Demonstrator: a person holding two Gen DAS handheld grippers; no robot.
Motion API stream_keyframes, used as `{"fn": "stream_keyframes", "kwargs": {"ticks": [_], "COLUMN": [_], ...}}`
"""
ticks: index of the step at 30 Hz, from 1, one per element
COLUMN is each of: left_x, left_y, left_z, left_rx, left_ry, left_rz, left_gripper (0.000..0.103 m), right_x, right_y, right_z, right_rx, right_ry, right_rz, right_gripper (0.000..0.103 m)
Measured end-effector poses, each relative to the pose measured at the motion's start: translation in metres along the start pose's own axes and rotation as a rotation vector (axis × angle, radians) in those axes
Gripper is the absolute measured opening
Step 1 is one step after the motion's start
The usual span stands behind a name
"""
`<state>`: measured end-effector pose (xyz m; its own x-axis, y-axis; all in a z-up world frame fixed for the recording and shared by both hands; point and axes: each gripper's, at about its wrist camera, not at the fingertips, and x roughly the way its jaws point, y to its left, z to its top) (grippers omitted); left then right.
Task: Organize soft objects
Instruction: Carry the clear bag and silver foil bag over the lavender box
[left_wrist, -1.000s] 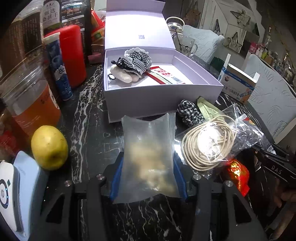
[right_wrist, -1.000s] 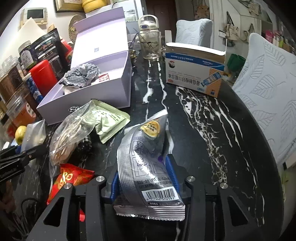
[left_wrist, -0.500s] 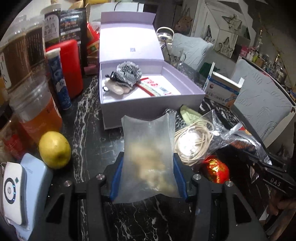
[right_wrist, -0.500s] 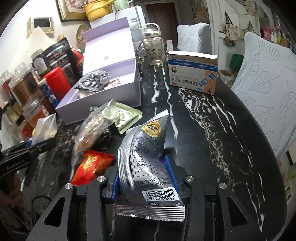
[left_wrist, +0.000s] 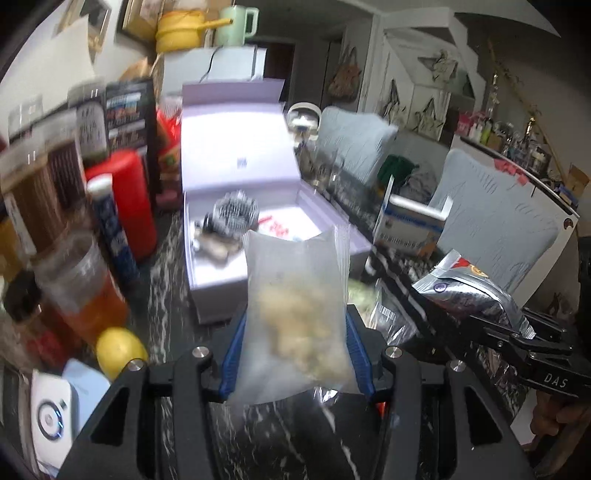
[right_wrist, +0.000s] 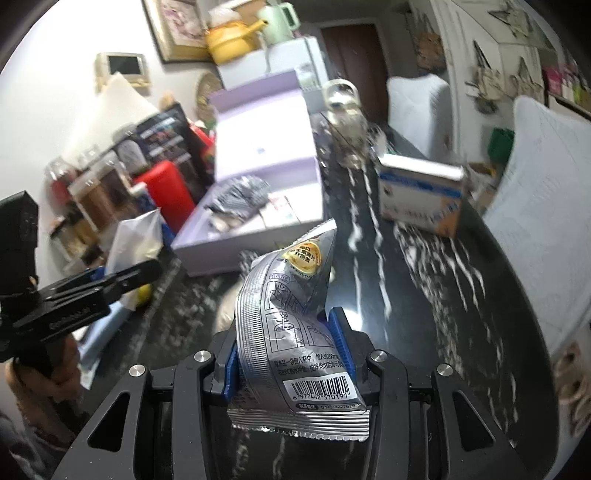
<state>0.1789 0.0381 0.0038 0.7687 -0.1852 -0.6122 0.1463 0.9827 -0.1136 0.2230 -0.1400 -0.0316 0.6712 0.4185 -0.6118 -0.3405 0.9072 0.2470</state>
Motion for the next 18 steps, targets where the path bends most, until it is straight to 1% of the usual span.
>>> {"fn": "stream_keyframes", "kwargs": {"ticks": [7,11,18], "left_x": [-0.025,-0.04,-0.048], "left_y": [-0.011,-0.016,-0.021], "left_z": [0.04,0.067,0.102], "left_rx": [0.06,0.097,0.137], "left_ry": [-0.139,-0.225,-0.328], "left_rz": [-0.008,0.004,0.024], "left_gripper": [0.049,0.049,0.049], "right_x": [-0.018,-0.029,-0.038], "right_y": [0.024,0.036,0.055], "right_z": [0.044,0.071,0.113], "right_rx": [-0.123,-0.185,-0.255], "right_ry": [-0.1,-0.164,-0.253], "right_rz": [0.009,0.023,0.046], "right_gripper": [0.042,0.042,0.042]}}
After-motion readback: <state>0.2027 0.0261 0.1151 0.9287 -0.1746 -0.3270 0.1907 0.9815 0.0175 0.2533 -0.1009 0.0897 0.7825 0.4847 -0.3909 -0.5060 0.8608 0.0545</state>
